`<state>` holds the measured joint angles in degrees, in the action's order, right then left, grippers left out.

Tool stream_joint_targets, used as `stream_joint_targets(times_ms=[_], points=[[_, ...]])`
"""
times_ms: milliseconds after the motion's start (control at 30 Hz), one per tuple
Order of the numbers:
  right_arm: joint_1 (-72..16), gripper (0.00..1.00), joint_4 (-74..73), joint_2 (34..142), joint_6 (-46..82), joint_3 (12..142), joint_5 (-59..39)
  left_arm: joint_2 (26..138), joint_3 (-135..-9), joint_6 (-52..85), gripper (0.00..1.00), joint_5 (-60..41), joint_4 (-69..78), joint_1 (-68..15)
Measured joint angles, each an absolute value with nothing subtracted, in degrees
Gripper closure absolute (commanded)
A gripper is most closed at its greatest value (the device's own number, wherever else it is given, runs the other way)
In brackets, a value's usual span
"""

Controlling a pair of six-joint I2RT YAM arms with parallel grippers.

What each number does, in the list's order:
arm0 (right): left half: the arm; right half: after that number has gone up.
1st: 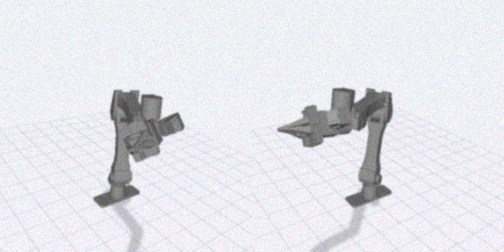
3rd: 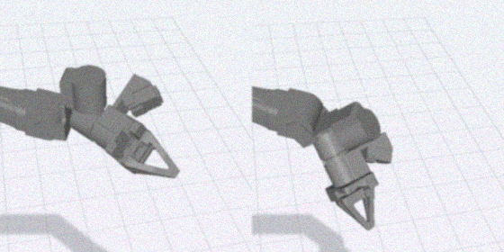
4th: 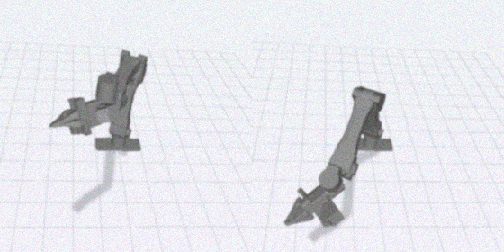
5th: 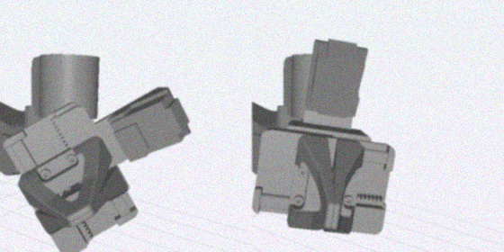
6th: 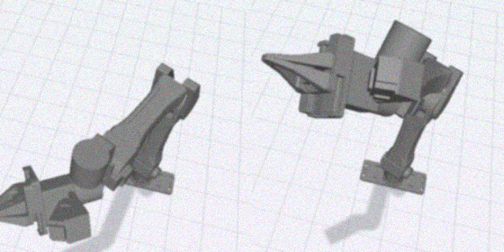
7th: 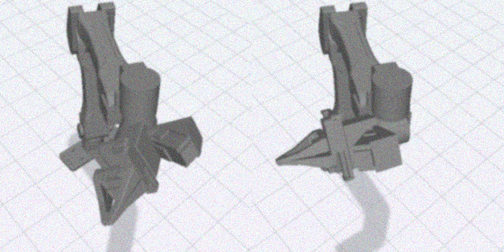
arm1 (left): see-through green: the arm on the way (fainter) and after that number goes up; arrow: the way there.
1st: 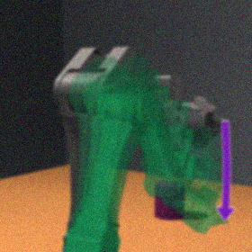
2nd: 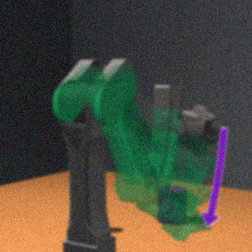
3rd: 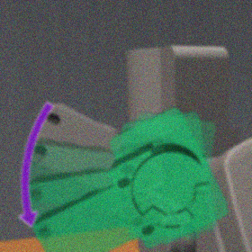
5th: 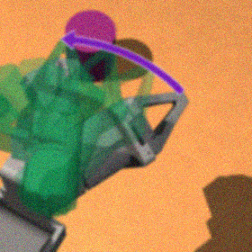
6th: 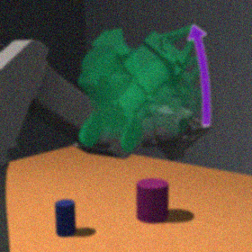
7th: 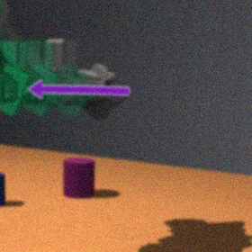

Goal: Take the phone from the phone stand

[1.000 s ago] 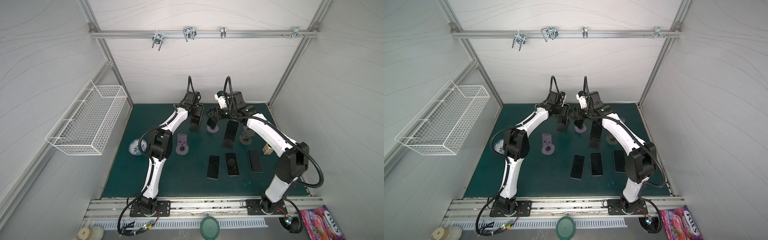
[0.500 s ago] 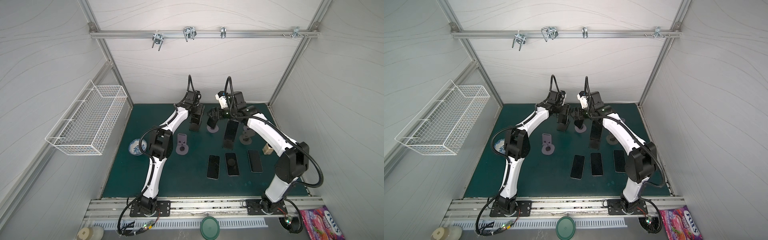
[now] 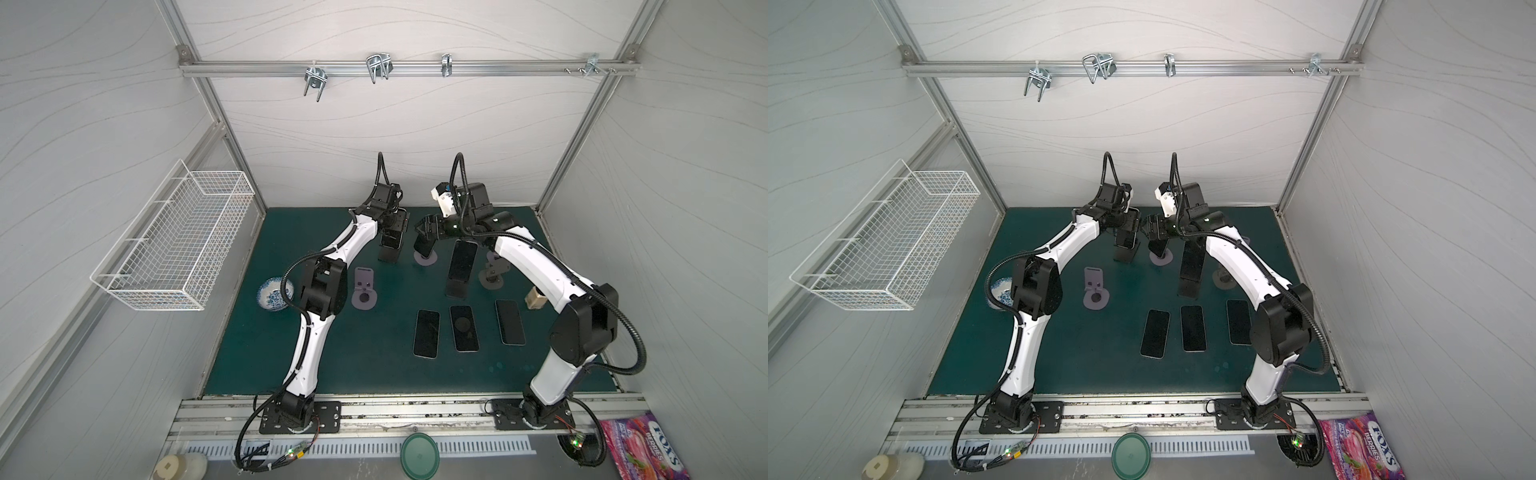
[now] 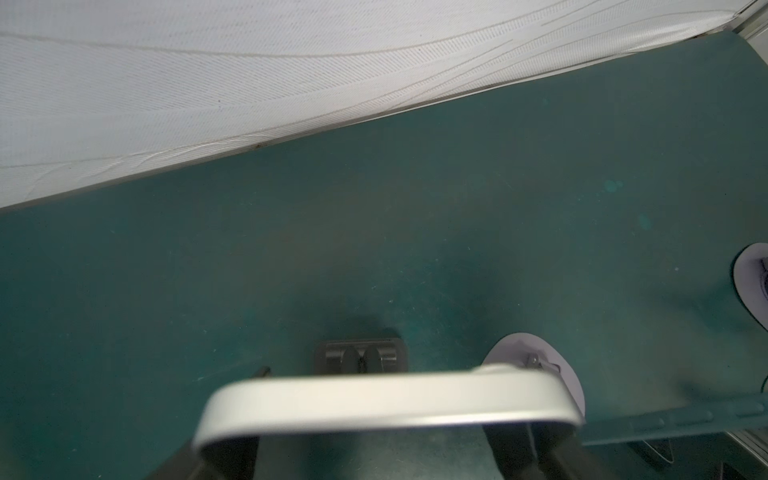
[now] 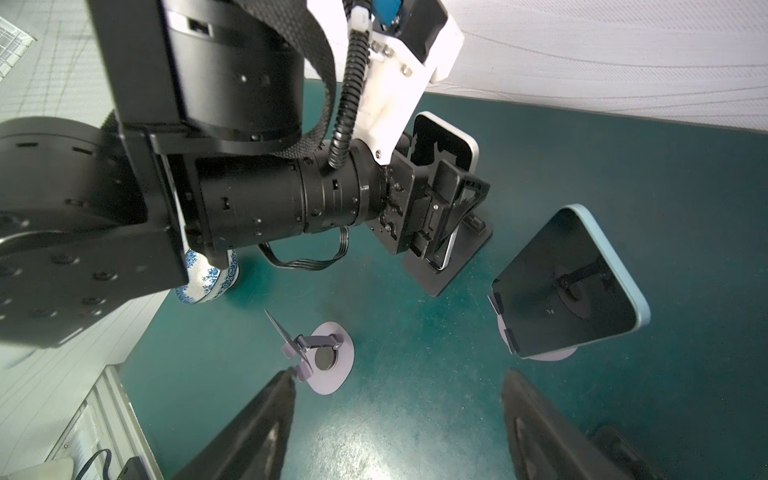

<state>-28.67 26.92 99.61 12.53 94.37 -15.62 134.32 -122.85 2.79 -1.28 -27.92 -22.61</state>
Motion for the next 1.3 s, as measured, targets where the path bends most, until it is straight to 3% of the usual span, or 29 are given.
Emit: stream_joint_targets(times_ms=[133,1300], points=[[-28.4,0.21,26.8,99.6,12.7,94.3,-16.0,134.3,-123.0,3.0,0.26,-1.1,-27.9,-22.6],[-27.3,0.21,26.0,99.6,14.1,94.0,-17.5,134.4,-126.1,3.3,0.34,-1.1,-30.0,-22.6]])
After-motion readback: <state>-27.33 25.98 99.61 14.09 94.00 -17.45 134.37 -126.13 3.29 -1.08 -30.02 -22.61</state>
